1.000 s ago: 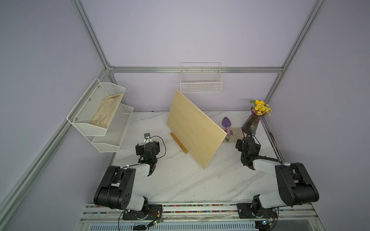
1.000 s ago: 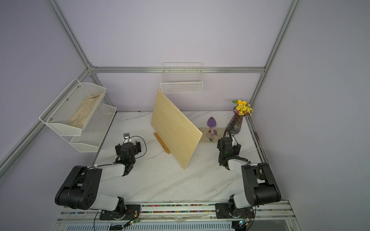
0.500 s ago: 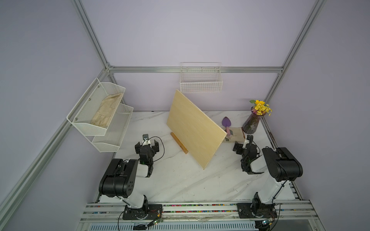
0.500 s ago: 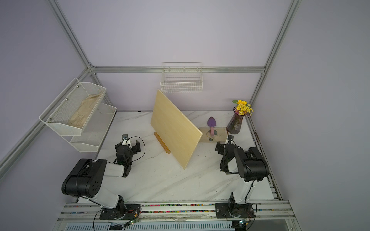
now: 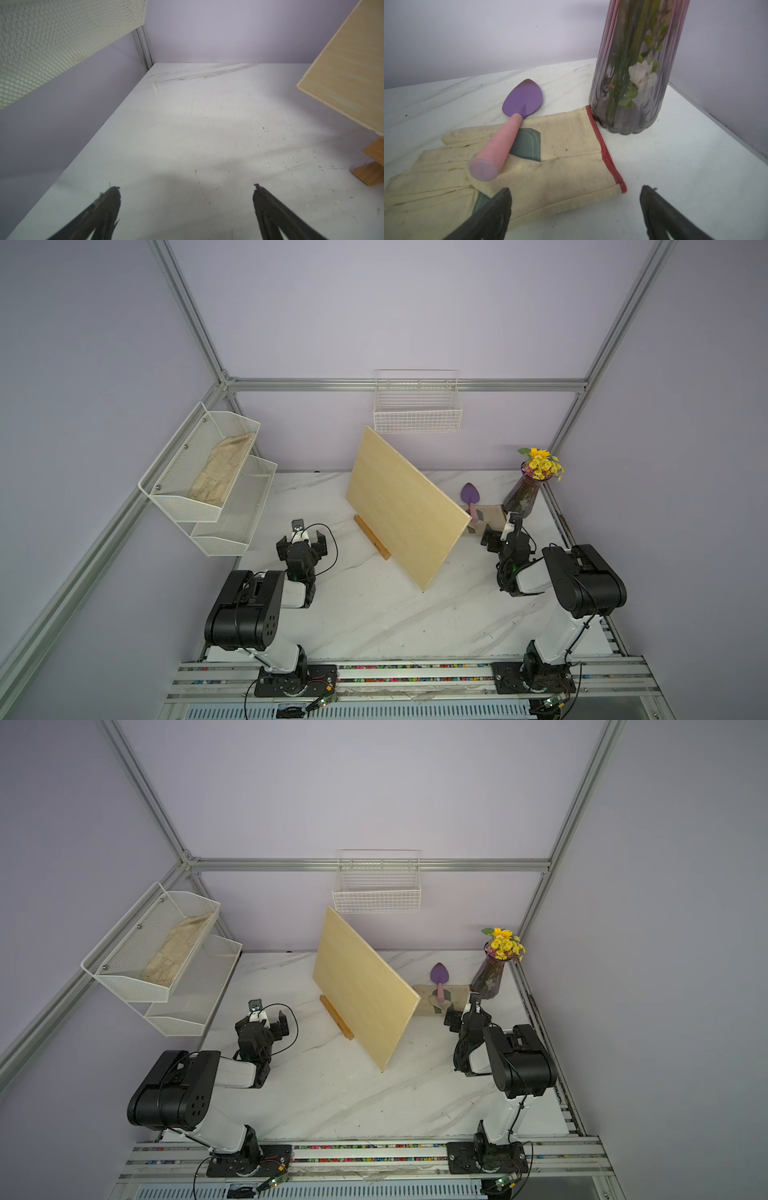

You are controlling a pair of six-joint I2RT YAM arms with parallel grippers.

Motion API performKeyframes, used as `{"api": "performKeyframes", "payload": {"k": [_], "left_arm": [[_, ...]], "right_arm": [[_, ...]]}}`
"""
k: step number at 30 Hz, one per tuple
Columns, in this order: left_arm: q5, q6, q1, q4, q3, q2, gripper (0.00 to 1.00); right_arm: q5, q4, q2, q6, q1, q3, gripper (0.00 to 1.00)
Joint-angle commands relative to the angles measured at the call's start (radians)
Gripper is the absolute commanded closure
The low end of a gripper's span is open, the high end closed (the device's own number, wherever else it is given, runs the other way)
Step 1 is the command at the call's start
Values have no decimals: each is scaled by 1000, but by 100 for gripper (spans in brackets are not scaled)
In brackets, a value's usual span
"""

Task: Assemble the easel
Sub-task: Reset both arms

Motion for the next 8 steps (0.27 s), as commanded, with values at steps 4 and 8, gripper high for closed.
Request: {"api": "performKeyframes", "payload": {"k": [4,8], "left_arm": [[10,-17,2,34,16,-8,0],[96,12,2,35,14,-11,0]], "right_arm": [[9,23,-4,-12,1,10,3],[9,33,-6,-13,0,3,3]]}}
